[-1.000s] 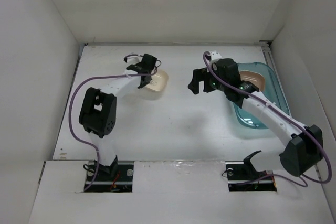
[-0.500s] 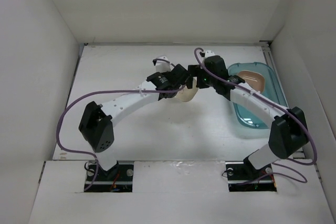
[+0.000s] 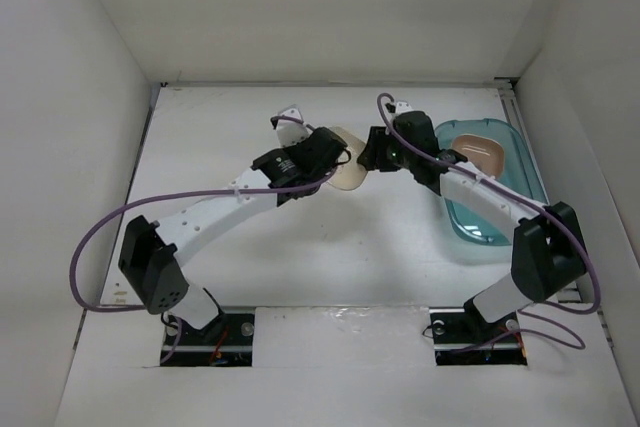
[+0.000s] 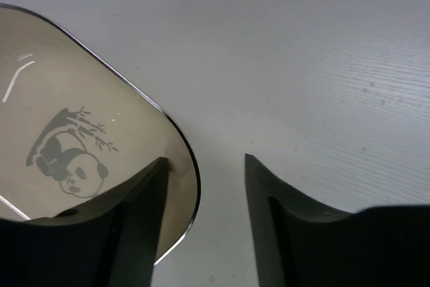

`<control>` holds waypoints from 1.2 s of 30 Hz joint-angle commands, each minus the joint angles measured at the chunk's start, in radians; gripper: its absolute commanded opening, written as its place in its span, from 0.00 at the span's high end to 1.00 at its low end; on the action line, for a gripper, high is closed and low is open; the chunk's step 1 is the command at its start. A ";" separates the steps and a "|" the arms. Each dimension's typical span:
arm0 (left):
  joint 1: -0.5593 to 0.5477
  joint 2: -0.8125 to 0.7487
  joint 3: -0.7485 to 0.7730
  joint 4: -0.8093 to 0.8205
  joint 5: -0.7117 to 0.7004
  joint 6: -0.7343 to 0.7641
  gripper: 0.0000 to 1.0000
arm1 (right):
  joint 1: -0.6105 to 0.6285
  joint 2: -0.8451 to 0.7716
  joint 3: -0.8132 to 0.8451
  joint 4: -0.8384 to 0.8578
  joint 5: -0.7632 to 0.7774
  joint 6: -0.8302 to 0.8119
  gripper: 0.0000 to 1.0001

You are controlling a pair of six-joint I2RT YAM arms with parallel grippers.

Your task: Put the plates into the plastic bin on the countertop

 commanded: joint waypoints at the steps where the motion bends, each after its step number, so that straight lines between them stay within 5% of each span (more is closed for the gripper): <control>1: 0.003 -0.086 -0.027 0.116 -0.034 -0.039 1.00 | -0.013 -0.007 -0.028 0.094 -0.045 0.019 0.51; 2: 0.003 -0.095 -0.027 0.116 -0.022 -0.028 1.00 | -0.013 -0.007 -0.028 0.103 -0.055 0.032 0.84; 3: 0.003 -0.095 -0.027 0.125 -0.022 -0.019 1.00 | -0.013 -0.007 -0.028 0.103 -0.069 0.032 1.00; 4: 0.003 -0.083 -0.027 0.125 -0.008 -0.005 1.00 | -0.022 -0.007 -0.028 0.103 -0.069 0.045 1.00; 6: 0.003 -0.064 -0.007 0.125 0.016 0.012 0.79 | -0.022 -0.027 -0.028 0.112 -0.078 0.046 1.00; 7: 0.003 -0.049 0.005 0.116 0.017 0.021 0.43 | -0.033 -0.036 -0.028 0.112 -0.078 0.046 1.00; 8: 0.003 -0.049 0.005 0.116 0.030 0.021 0.17 | -0.042 -0.061 -0.028 0.112 -0.078 0.046 1.00; 10: 0.003 -0.037 0.018 0.104 0.041 0.021 0.03 | -0.094 -0.087 -0.037 0.112 -0.078 0.036 1.00; 16: 0.003 -0.105 0.028 0.058 0.052 0.096 0.00 | -0.318 -0.139 0.018 -0.048 -0.091 -0.111 1.00; 20: 0.003 -0.151 0.028 -0.042 0.052 0.107 0.00 | -0.511 -0.165 0.069 -0.187 0.033 -0.157 1.00; 27: 0.003 -0.288 -0.064 -0.129 0.018 0.107 0.00 | -0.804 -0.323 -0.138 -0.092 0.079 0.076 1.00; 36: 0.012 -0.369 -0.144 -0.129 0.018 0.128 0.00 | -0.849 -0.330 -0.212 -0.010 0.224 0.282 1.00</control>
